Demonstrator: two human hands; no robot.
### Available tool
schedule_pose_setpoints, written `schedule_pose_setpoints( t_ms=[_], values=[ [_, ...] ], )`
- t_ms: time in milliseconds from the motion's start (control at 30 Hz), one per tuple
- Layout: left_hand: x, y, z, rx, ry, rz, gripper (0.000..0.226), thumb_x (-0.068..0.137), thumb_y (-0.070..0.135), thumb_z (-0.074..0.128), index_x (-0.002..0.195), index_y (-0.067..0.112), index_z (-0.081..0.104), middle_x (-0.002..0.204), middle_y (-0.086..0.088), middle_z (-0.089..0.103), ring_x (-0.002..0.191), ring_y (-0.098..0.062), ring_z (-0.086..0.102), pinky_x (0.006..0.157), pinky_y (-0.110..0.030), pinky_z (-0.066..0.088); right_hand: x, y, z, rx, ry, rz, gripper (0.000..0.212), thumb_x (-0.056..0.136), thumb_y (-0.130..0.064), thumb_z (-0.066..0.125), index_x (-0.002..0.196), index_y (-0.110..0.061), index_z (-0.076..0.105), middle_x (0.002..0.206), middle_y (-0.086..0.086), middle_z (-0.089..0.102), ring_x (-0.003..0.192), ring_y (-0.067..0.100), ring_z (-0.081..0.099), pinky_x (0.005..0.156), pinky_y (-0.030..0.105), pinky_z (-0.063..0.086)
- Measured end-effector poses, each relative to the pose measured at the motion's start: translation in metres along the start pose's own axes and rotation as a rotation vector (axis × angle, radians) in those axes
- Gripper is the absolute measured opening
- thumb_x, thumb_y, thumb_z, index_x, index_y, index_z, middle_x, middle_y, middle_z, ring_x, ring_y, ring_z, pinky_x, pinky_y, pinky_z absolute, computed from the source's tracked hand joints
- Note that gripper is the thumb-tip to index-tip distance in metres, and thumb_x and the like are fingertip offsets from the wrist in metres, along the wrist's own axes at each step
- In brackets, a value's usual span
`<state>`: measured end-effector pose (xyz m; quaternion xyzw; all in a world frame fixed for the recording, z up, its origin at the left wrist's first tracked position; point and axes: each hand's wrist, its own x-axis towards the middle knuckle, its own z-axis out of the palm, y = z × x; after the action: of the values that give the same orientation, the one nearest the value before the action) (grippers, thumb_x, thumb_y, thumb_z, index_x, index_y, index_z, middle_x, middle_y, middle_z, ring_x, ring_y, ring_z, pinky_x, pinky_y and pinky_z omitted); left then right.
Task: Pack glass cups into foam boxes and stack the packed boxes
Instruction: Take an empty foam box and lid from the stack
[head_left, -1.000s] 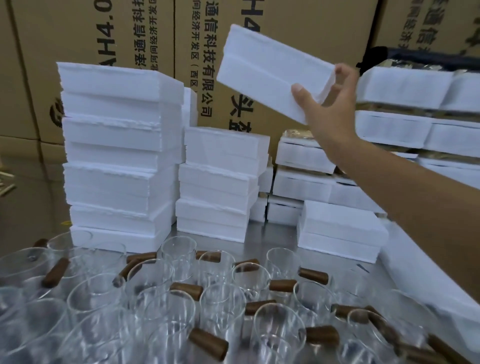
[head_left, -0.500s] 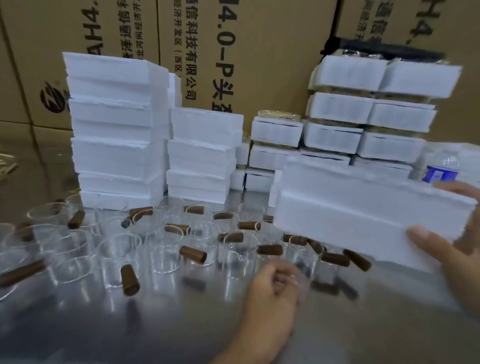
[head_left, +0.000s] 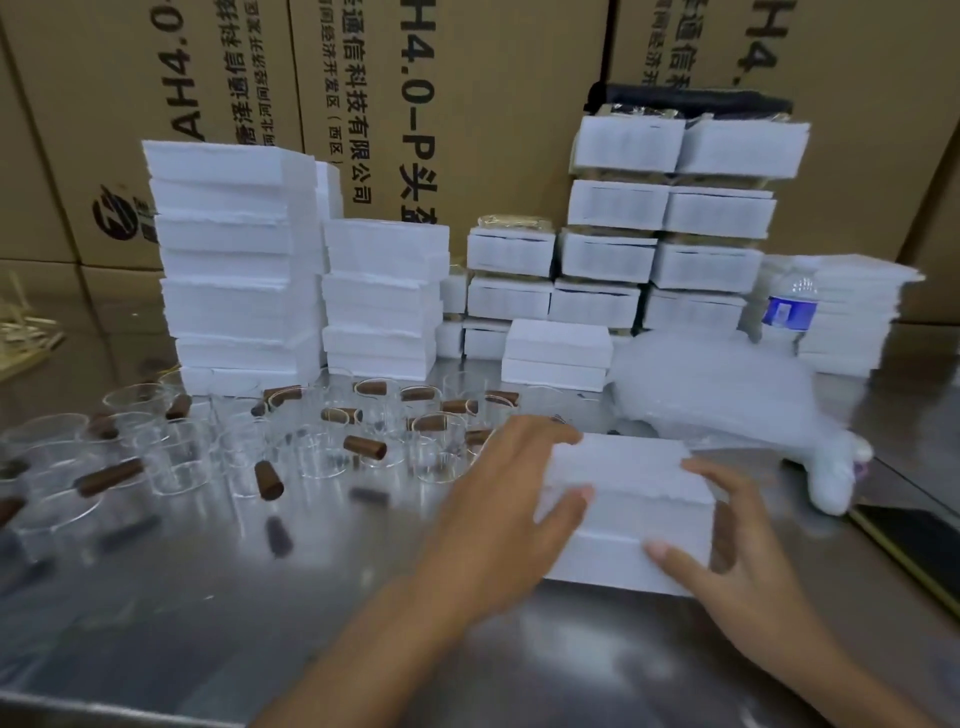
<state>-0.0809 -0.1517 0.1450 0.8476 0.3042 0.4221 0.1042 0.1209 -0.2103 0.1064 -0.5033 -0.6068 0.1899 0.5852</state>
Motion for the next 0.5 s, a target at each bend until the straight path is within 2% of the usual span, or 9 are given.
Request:
schedule_pose_setpoints(
  t_ms=[67,100,167,233,333,400,467,500],
  values=[
    [-0.002,0.003,0.003,0.180,-0.147,0.079,0.058,0.091,0.050,0.052,0.142,0.035,0.029,0.147,0.017,0.027,0.135,-0.001,0.021,0.108,-0.020,0.020,0.000,0.001,0.002,-0.043,-0.024,-0.005,0.063,0.065,-0.020,0.075,0.119,-0.032,0.045,0.126,0.002,0.054,0.116,0.014,0.055,0.099,0.037,0.046],
    [-0.004,0.004,0.004,0.245,-0.173,0.094,0.065,0.090,0.050,0.053,0.146,0.034,0.023,0.151,0.014,0.022,0.138,-0.004,0.014,0.110,-0.019,0.013,-0.001,0.001,0.001,-0.076,-0.025,-0.018,0.063,0.068,-0.017,0.076,0.120,-0.033,0.044,0.128,0.004,0.051,0.118,0.016,0.053,0.102,0.044,0.043],
    [-0.006,0.008,0.005,0.345,-0.190,0.128,0.069,0.092,0.044,0.055,0.149,0.031,0.019,0.154,0.008,0.021,0.140,-0.008,0.013,0.110,-0.019,0.007,-0.002,0.000,-0.001,-0.129,-0.029,-0.040,0.065,0.070,-0.014,0.078,0.118,-0.043,0.045,0.130,-0.002,0.048,0.121,0.013,0.050,0.104,0.047,0.039],
    [-0.007,0.010,0.004,0.408,-0.170,0.160,0.066,0.092,0.038,0.057,0.148,0.029,0.023,0.152,0.006,0.027,0.139,-0.012,0.019,0.109,-0.023,0.013,-0.005,-0.001,-0.004,-0.186,-0.045,-0.072,0.070,0.069,-0.021,0.079,0.118,-0.055,0.043,0.129,-0.016,0.044,0.123,0.008,0.047,0.106,0.043,0.038],
    [-0.011,0.012,0.001,0.416,-0.115,0.180,0.061,0.085,0.034,0.067,0.140,0.024,0.042,0.141,0.004,0.044,0.130,-0.016,0.038,0.101,-0.028,0.033,-0.009,-0.001,-0.007,-0.223,-0.061,-0.083,0.080,0.063,-0.035,0.080,0.124,-0.061,0.036,0.128,-0.027,0.037,0.123,0.003,0.044,0.104,0.037,0.038],
    [-0.016,0.013,-0.002,0.419,-0.053,0.215,0.058,0.068,0.032,0.083,0.121,0.020,0.062,0.119,0.003,0.064,0.109,-0.018,0.060,0.081,-0.025,0.049,-0.008,-0.001,-0.009,-0.210,-0.060,-0.059,0.086,0.057,-0.044,0.080,0.126,-0.063,0.032,0.131,-0.026,0.036,0.122,-0.001,0.045,0.102,0.033,0.038],
    [-0.020,0.012,-0.004,0.435,0.025,0.233,0.057,0.052,0.035,0.091,0.103,0.020,0.070,0.100,0.006,0.070,0.090,-0.015,0.068,0.062,-0.019,0.050,-0.007,-0.003,-0.010,-0.192,-0.058,-0.045,0.091,0.052,-0.050,0.079,0.125,-0.067,0.028,0.135,-0.022,0.036,0.119,-0.006,0.045,0.101,0.030,0.038],
    [-0.022,0.011,-0.004,0.435,0.057,0.229,0.057,0.051,0.036,0.092,0.101,0.020,0.071,0.099,0.007,0.070,0.088,-0.014,0.068,0.060,-0.019,0.049,-0.007,-0.005,-0.011,-0.186,-0.057,-0.045,0.092,0.050,-0.050,0.079,0.124,-0.068,0.027,0.137,-0.021,0.035,0.119,-0.007,0.044,0.100,0.029,0.038]
  ],
)
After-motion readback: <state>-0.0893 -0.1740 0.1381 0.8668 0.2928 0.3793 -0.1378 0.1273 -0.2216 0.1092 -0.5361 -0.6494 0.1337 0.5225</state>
